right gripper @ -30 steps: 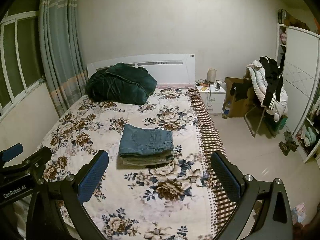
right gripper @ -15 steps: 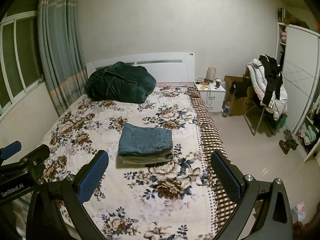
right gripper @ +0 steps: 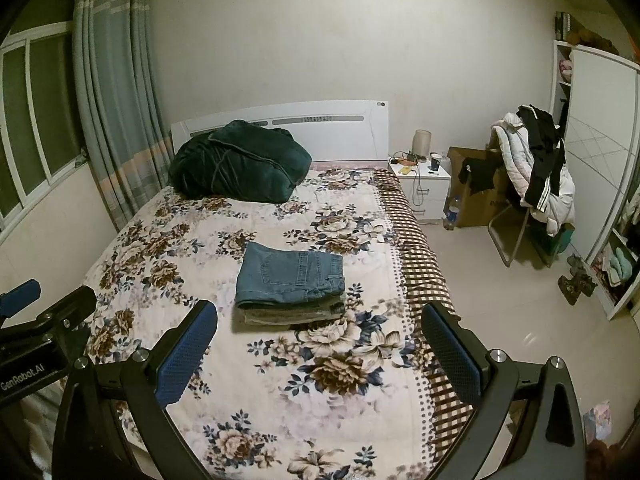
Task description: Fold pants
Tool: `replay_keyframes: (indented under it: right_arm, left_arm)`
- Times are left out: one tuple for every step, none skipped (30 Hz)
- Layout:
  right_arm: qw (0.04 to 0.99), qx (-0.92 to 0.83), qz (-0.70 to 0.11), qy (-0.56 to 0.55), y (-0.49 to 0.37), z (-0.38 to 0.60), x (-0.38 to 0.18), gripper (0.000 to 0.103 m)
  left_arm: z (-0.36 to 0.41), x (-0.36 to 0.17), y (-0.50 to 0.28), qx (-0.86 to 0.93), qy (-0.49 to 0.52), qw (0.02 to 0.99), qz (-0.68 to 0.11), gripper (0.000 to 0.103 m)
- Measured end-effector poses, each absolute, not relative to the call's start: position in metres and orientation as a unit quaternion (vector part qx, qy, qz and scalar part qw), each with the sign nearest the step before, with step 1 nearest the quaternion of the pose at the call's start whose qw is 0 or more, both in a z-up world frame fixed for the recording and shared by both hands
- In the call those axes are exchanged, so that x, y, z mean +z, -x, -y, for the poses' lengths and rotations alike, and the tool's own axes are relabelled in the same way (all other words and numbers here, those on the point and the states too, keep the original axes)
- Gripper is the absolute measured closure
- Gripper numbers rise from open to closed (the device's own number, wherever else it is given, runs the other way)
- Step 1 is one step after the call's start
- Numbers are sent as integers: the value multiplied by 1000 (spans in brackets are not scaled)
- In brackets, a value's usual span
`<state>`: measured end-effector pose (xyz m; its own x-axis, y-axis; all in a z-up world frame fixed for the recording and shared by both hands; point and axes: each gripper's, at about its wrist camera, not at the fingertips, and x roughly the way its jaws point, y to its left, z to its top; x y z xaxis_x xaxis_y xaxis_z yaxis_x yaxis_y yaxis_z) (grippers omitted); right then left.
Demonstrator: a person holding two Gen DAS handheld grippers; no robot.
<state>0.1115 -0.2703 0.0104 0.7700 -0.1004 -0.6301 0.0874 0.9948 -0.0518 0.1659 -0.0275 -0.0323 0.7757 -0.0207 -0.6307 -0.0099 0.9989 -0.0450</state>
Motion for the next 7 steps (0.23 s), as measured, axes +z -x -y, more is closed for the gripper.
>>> replay_keyframes:
  right_arm:
    - [941, -49, -335, 10, -111, 270, 11, 0]
    - [941, -49, -335, 10, -111, 270, 11, 0]
    - [941, -50, -334, 10, -111, 270, 11, 0]
    - [941, -49, -335, 11, -111, 271, 11, 0]
    - [941, -50, -335, 11, -111, 271, 11, 0]
    - [941, -49, -335, 11, -111, 271, 10, 0]
    - [941, -49, -335, 10, -111, 270, 10, 0]
  left_arm:
    - [26, -32, -166, -4, 24, 942, -335, 0]
    - [26, -32, -166, -5, 25, 942, -335, 0]
    - [28, -32, -166, -4, 24, 942, -335, 0]
    - [27, -32, -166, -3, 23, 942, -334, 0]
    - [27, -32, -166, -3, 22, 943, -333, 0]
    - [26, -31, -165, -3, 21, 944, -331, 0]
    - [26, -31, -165, -3, 21, 944, -330, 0]
